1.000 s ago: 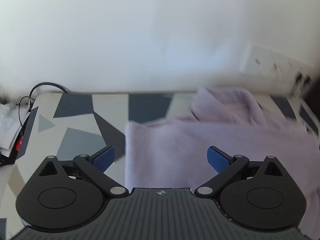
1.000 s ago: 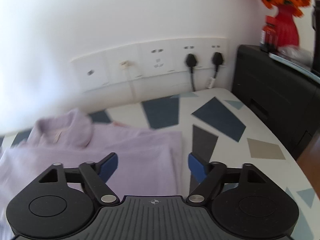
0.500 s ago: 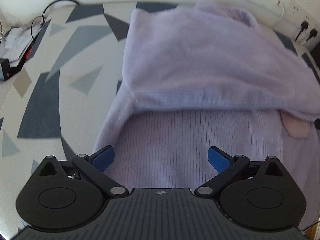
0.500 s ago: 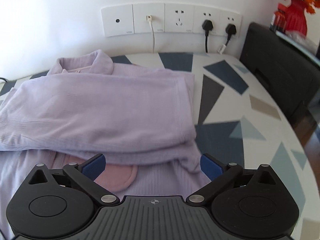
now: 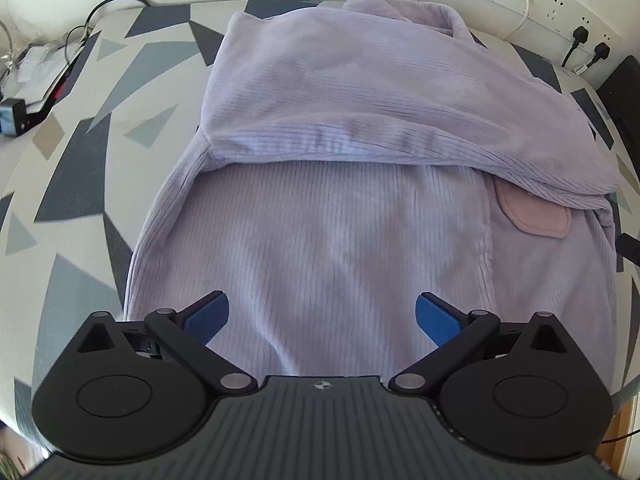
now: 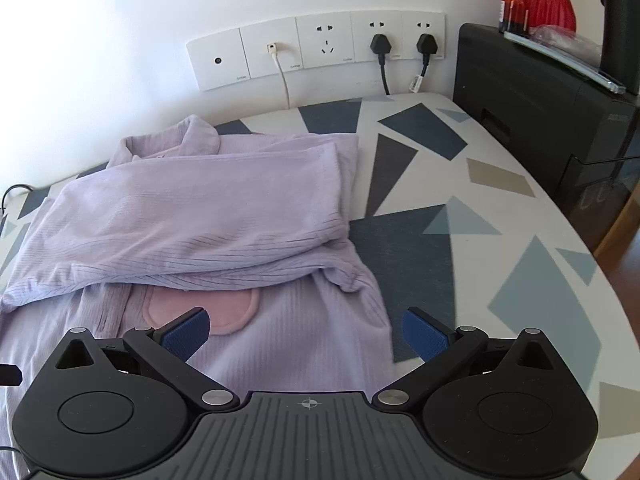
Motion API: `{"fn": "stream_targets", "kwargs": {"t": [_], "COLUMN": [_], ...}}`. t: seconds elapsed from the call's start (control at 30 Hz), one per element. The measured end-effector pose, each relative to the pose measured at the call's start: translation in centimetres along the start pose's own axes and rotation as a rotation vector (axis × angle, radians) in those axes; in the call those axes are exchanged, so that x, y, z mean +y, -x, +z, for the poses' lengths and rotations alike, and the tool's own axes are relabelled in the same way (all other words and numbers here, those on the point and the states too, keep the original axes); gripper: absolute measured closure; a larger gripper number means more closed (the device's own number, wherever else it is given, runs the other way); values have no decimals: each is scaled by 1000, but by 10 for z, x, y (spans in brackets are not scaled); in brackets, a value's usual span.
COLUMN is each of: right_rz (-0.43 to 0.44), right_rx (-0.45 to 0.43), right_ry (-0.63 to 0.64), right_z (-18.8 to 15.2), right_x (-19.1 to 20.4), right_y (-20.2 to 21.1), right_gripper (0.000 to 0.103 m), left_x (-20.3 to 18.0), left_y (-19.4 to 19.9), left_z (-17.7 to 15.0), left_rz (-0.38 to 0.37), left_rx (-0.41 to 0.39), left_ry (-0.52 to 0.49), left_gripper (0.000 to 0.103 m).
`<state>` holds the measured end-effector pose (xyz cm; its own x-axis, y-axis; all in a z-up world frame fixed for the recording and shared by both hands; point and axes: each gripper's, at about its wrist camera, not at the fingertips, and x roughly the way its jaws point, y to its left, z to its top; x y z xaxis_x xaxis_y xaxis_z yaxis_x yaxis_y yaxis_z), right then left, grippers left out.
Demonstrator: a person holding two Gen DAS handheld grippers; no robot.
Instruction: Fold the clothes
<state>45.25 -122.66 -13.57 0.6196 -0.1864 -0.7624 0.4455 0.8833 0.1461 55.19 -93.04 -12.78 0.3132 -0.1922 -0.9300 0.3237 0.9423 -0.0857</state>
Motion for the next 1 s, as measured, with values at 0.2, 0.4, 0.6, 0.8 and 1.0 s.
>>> {"fn": "stream_targets", "kwargs": {"t": [0.2,0.4,0.6,0.8,1.0], "right_rz": [32,68,56,3,-10], "right_rx": [7,23,10,13,60], "right_ry": [1,0,4,-19,-16], "right_z": [-4,-8,-18,-48,-96], "right_x": [-21,-33,-22,10,49], "right_y": [12,18,39,60,80], "right_gripper": [1,1,1,1,1], "left_x": [-6,-7,12,50,95], "left_y": [16,30,36,43,48], "left_z": [-26,-54,-79,-112,-169], "left_rz": [25,28,-17,-74,-59], "left_rx": [4,16,43,47,69], "left_ry": [76,138,170,173,163], "left_gripper": [1,1,1,1,1]}}
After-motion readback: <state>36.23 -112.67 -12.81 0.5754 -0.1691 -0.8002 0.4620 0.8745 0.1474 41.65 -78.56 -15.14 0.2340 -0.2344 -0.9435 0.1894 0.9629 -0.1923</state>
